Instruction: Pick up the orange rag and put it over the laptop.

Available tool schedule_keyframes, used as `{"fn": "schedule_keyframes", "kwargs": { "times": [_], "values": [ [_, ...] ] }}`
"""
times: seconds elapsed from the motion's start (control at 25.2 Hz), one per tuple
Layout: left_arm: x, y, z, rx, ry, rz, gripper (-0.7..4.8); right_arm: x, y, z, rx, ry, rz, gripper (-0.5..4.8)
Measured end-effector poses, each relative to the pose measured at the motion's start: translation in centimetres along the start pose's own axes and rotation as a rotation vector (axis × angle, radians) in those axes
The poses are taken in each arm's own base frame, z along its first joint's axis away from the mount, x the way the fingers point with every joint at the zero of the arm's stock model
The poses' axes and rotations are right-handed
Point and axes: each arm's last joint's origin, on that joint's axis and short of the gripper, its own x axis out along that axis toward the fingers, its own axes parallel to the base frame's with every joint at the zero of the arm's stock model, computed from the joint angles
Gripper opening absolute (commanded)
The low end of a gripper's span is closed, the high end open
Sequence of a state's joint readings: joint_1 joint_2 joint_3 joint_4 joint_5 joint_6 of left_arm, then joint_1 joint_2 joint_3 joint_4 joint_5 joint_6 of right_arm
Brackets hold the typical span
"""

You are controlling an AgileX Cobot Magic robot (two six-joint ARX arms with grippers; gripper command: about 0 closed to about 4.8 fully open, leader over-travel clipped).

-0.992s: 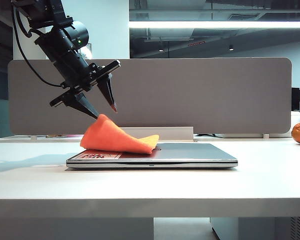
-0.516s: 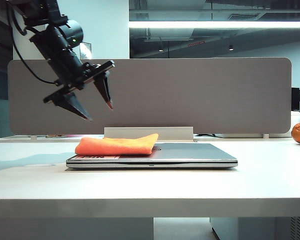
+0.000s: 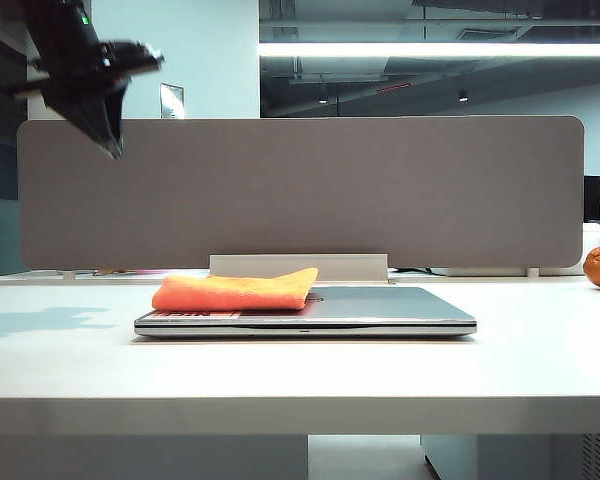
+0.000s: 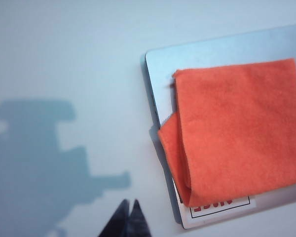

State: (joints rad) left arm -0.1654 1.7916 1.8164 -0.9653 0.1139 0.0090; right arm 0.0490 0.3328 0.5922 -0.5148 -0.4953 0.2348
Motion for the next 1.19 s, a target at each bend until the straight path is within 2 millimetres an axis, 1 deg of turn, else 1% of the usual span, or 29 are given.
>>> {"fn": "schedule_keyframes", "kwargs": {
  "times": [0.12,0.16,0.24,0.28,0.32,0.4,0.52,0.56,0.6,0.63,0.67,0.75,0.83,0.91,0.95,1.03,1.19],
  "values": [
    [-1.7,-0.2,-0.1,0.008,-0.041,0.003,-0.06,0.0,-0.1,0.0,-0.002,-0.006,-0.027,-0.05],
    [-1.9,-0.2,-0.3,0.012,-0.041,0.003,-0.06,0.0,-0.1,0.0,-0.007,-0.007,-0.033,-0.05],
    [-2.2,-0.3,-1.4,0.022,-0.041,0.003,-0.06,0.0,-0.2,0.1,-0.045,-0.017,-0.078,-0.05],
    [-2.4,-0.3,-2.4,0.024,-0.053,0.004,-0.06,0.0,-0.3,0.1,-0.072,-0.022,-0.112,-0.05],
    [-2.6,-0.3,-3.9,0.026,-0.075,0.004,-0.06,0.0,-0.4,0.0,-0.081,-0.024,-0.135,-0.05],
    [-2.8,-0.4,-5.6,0.029,-0.101,0.004,-0.06,0.2,-0.7,-0.3,-0.081,-0.019,-0.155,-0.05],
    [-3.3,-0.4,-8.0,0.032,-0.136,0.005,-0.06,0.9,-1.3,-1.3,-0.071,0.003,-0.164,-0.05],
    [-3.7,-0.5,-9.7,0.034,-0.165,0.006,-0.06,1.5,-1.9,-2.2,-0.058,0.023,-0.169,-0.05],
    [-4.0,-0.5,-10.6,0.033,-0.173,0.006,-0.06,1.7,-2.1,-2.6,-0.054,0.024,-0.170,-0.05],
    [-4.5,-0.6,-12.1,0.026,-0.191,0.005,-0.06,2.3,-2.6,-3.4,-0.048,0.019,-0.170,-0.05],
    [-4.8,-0.7,-12.7,0.024,-0.204,0.004,-0.06,2.6,-2.8,-3.8,-0.049,0.016,-0.169,-0.05],
    [-5.6,-0.8,-15.5,0.027,-0.263,0.007,-0.06,3.3,-3.6,-5.1,-0.051,0.008,-0.168,-0.05],
    [-6.2,-0.8,-17.2,0.029,-0.299,0.021,-0.06,3.8,-4.1,-6.1,-0.043,0.026,-0.171,-0.05],
    [-6.4,-0.8,-18.7,0.030,-0.320,0.029,-0.06,3.9,-4.3,-6.6,-0.037,0.040,-0.174,-0.05],
    [-6.5,-0.9,-19.8,0.031,-0.329,0.029,-0.06,4.0,-4.3,-6.8,-0.034,0.046,-0.175,-0.05],
    [-6.6,-0.9,-21.0,0.033,-0.355,0.034,-0.06,4.0,-4.3,-6.8,-0.034,0.047,-0.175,-0.05],
    [-7.7,-1.0,-21.2,0.030,-0.409,0.032,-0.06,4.0,-4.4,-6.9,-0.034,0.047,-0.175,-0.05]
  ]
}}
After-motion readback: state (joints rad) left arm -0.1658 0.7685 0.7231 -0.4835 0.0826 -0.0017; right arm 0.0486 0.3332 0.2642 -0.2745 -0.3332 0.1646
